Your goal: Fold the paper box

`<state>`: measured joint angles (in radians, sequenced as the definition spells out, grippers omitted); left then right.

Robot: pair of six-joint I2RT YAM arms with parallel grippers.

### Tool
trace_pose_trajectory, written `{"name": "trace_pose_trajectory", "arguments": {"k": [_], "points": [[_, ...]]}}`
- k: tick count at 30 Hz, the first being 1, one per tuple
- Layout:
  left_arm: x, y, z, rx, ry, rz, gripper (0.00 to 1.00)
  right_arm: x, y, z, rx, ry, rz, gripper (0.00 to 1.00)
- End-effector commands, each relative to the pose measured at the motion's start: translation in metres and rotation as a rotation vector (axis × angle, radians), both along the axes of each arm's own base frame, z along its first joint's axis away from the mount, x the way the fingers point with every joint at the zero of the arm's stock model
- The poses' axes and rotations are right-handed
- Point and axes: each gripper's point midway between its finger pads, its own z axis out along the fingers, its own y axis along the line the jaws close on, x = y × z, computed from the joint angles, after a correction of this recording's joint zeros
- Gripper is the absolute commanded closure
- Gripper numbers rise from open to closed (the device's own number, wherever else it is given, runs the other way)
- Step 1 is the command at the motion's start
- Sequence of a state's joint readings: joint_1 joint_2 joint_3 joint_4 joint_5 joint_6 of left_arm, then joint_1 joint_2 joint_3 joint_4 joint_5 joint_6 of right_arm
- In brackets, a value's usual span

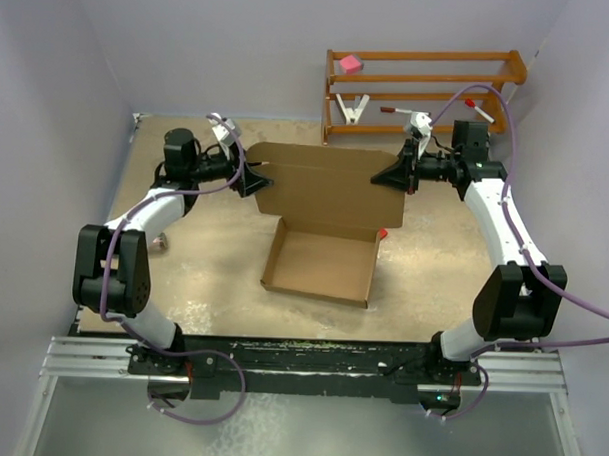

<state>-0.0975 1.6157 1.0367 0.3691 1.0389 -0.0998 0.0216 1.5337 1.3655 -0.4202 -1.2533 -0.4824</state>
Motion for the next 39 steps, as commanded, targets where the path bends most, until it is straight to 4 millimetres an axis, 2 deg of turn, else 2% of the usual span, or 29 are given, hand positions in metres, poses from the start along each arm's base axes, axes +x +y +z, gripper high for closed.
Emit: {"name": "trace_pose_trajectory", "arguments": {"k": [1,9,10,12,13,18,24,26,28,30,31,32,39], "points": [[0.006,0.003,0.021,0.021,-0.096,-0.004,0.14,-0.008,0.006,0.011,0.036,-0.023,0.049,1.0],[-0.005,-0.002,0.022,0.008,-0.104,-0.085,0.16,-0.008,0.006,0.01,0.036,-0.022,0.05,1.0],[-0.004,-0.001,0.021,0.01,-0.099,-0.079,0.14,-0.008,0.006,0.01,0.036,-0.022,0.05,1.0],[0.001,0.002,0.019,0.024,-0.084,-0.031,0.03,-0.008,0.006,0.01,0.036,-0.021,0.05,1.0],[0.003,0.004,0.019,0.032,-0.078,-0.007,0.02,-0.008,0.006,0.01,0.036,-0.021,0.051,1.0],[-0.001,0.004,0.021,0.037,-0.084,-0.017,0.03,-0.008,0.006,0.01,0.036,-0.021,0.05,1.0],[-0.003,0.001,0.018,0.02,-0.055,-0.046,0.16,-0.008,0.006,0.01,0.034,-0.022,0.048,1.0],[-0.006,0.001,0.022,0.014,-0.063,-0.054,0.25,-0.008,0.006,0.01,0.034,-0.022,0.048,1.0],[-0.007,0.0,0.023,0.009,-0.06,-0.062,0.43,-0.008,0.006,0.01,0.034,-0.02,0.048,1.0],[-0.006,0.0,0.022,0.008,-0.057,-0.056,0.74,-0.008,0.006,0.01,0.035,-0.02,0.049,1.0],[-0.005,0.001,0.021,0.009,-0.053,-0.047,0.85,-0.008,0.006,0.01,0.035,-0.021,0.049,1.0],[-0.005,0.001,0.021,0.009,-0.053,-0.043,0.87,-0.008,0.006,0.01,0.035,-0.02,0.049,1.0],[-0.007,0.001,0.024,0.007,-0.051,-0.044,0.88,-0.008,0.006,0.01,0.034,-0.019,0.049,1.0]]}}
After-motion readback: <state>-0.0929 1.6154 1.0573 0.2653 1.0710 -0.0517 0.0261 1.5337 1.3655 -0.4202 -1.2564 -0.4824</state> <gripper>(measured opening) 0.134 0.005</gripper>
